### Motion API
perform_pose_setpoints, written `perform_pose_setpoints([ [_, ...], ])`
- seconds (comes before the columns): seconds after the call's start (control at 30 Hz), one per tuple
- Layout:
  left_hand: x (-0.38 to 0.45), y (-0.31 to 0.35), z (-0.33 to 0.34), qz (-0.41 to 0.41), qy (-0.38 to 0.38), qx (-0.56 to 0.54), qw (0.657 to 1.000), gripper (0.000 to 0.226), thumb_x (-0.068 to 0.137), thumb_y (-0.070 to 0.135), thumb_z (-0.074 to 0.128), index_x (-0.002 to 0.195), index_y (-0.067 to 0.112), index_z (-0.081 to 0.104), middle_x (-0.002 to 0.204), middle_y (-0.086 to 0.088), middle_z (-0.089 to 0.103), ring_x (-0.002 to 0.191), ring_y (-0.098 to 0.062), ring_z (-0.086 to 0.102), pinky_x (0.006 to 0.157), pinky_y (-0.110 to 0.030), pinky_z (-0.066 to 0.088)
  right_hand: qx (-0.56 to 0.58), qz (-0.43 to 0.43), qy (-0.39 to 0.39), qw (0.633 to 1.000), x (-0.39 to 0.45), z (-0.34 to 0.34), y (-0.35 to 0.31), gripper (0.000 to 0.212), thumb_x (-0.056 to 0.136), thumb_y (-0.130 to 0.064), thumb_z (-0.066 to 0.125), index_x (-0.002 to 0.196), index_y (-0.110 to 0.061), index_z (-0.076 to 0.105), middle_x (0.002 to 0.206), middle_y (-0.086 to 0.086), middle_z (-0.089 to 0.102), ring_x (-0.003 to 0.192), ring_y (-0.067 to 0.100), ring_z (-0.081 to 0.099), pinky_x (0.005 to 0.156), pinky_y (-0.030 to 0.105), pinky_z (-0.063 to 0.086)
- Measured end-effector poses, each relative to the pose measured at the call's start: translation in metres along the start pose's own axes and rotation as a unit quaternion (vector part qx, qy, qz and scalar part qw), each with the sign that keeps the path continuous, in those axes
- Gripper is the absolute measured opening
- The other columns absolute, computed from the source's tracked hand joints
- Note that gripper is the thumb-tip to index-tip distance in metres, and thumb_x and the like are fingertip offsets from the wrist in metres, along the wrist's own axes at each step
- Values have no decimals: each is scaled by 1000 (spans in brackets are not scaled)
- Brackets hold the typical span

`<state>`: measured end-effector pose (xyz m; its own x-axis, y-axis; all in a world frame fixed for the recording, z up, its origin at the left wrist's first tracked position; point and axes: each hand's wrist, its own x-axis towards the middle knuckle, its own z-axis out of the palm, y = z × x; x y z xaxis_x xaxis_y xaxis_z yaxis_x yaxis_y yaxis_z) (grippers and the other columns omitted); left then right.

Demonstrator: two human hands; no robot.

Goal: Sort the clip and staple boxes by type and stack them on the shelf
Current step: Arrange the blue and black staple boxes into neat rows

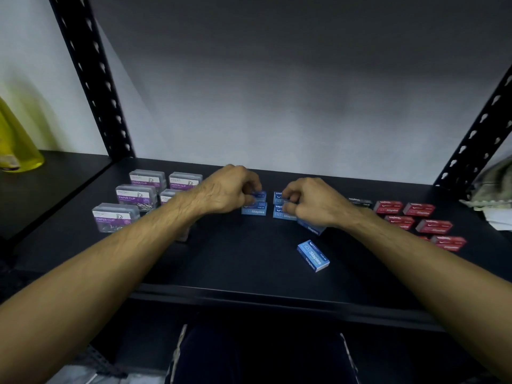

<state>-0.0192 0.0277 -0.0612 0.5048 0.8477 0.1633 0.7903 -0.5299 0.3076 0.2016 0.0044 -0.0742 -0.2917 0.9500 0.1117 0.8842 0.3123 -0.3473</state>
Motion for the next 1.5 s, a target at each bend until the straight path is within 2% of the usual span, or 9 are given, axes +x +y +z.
perform_pose_setpoints([
  [0.2,-4,-25,-29,-31,26,0,999,24,89,24,70,112,18,69,104,2,71,94,-13,65,81,-24,49,36,-23,41,998,14,-9,-15,20,91,-26,64,109,-18,68,93,-6,66,84,8,62,77,27,52],
  [0.5,9,-57,-27,-51,-31,45,997,33,82,29,77,113,24,68,99,7,70,91,-12,65,79,-26,52,69,-53,26,996,67,5,-40,22,94,-18,61,115,-14,68,99,-8,63,88,6,59,78,20,45],
  [0.6,17,-62,-22,-44,-57,60,996,35,79,28,78,112,27,68,99,10,69,88,-9,64,75,-21,47,67,-40,6,997,87,13,-38,25,95,-13,60,119,-14,67,110,-3,67,90,6,56,78,20,41],
  [0.73,25,-65,-18,-38,-90,110,989,39,76,28,77,114,31,68,106,10,70,97,-14,65,83,-27,49,61,-23,-43,997,108,22,-34,34,94,-9,59,127,-16,63,124,0,64,100,7,55,81,21,39],
  [0.93,32,-73,-13,-19,-115,182,976,36,78,29,75,113,34,67,108,9,66,108,-15,54,88,-31,32,71,-4,-129,989,128,34,-34,49,93,-21,63,141,-20,51,141,0,54,122,15,52,88,23,36],
  [1.03,35,-77,-11,-29,-120,197,973,38,79,34,75,114,40,63,113,6,60,111,-19,48,97,-37,38,68,-10,-142,987,133,37,-34,43,92,-23,63,134,-21,58,136,-2,58,113,12,55,89,24,39],
  [1.17,38,-80,-8,-20,-116,188,975,36,75,39,78,107,40,62,105,8,59,107,-15,47,90,-33,35,56,-9,-150,987,136,33,-32,36,91,-25,65,127,-23,63,124,-5,62,106,12,57,86,26,41],
  [1.3,42,-77,-7,-33,-127,178,975,34,73,41,78,102,41,59,100,9,55,107,-19,48,96,-40,42,55,-5,-141,988,135,30,-26,32,88,-25,69,120,-23,63,109,-7,61,97,11,57,77,26,42],
  [1.5,43,-71,-10,-53,-144,150,977,40,76,35,80,111,37,60,104,5,50,102,-21,49,93,-39,46,66,0,-124,990,131,29,-18,30,85,-21,74,113,-23,62,99,-8,60,88,9,57,71,25,41],
])
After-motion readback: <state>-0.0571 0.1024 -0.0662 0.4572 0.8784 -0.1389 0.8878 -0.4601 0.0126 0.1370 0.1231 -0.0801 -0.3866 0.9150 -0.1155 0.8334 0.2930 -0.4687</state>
